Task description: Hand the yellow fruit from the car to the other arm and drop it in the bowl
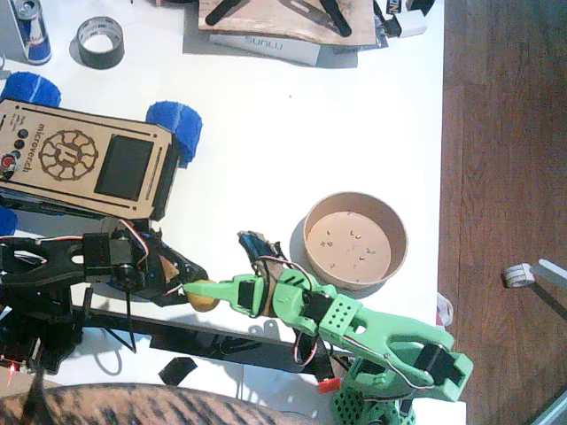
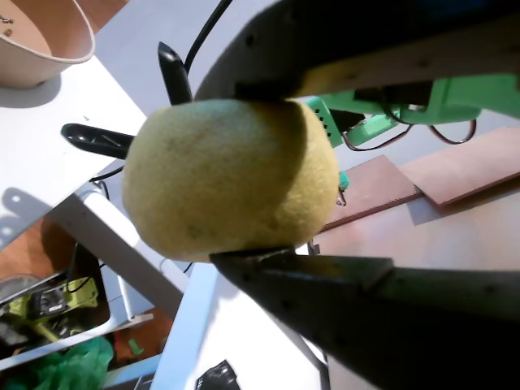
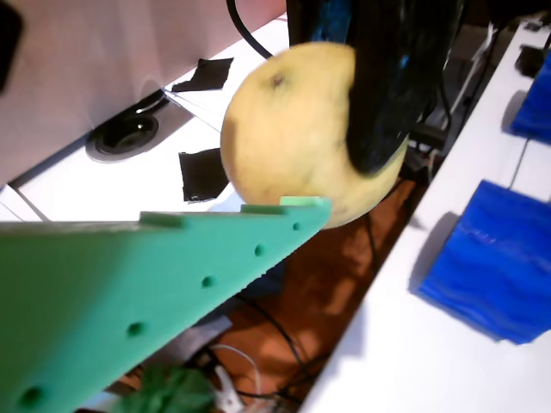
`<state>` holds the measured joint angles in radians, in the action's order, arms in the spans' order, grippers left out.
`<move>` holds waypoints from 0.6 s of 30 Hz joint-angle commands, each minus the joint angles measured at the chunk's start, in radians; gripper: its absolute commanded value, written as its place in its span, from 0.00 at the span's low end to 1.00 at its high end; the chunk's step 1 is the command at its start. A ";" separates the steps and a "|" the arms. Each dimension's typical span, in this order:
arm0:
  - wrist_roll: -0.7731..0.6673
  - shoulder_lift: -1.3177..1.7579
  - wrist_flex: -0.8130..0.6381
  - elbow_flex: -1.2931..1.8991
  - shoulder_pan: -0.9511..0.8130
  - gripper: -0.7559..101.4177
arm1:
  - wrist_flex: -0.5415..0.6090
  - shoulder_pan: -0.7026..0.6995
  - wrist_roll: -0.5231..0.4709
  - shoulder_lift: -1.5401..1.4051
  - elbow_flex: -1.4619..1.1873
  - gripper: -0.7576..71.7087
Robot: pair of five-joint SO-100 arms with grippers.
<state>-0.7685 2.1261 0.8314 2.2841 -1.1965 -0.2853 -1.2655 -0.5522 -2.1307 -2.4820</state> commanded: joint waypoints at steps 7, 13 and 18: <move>-0.002 0.005 -0.028 -0.012 0.002 0.02 | 0.035 -0.032 0.072 0.083 0.066 0.67; -0.002 0.005 -0.031 -0.012 0.002 0.02 | 0.038 -0.040 0.081 0.097 0.069 0.66; -0.002 0.005 -0.040 -0.012 0.002 0.02 | 0.038 -0.041 0.055 0.098 0.074 0.61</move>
<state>-0.7670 2.1261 0.8222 2.2826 -1.1965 -0.2700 -1.2901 -0.4817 -2.0295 -2.4712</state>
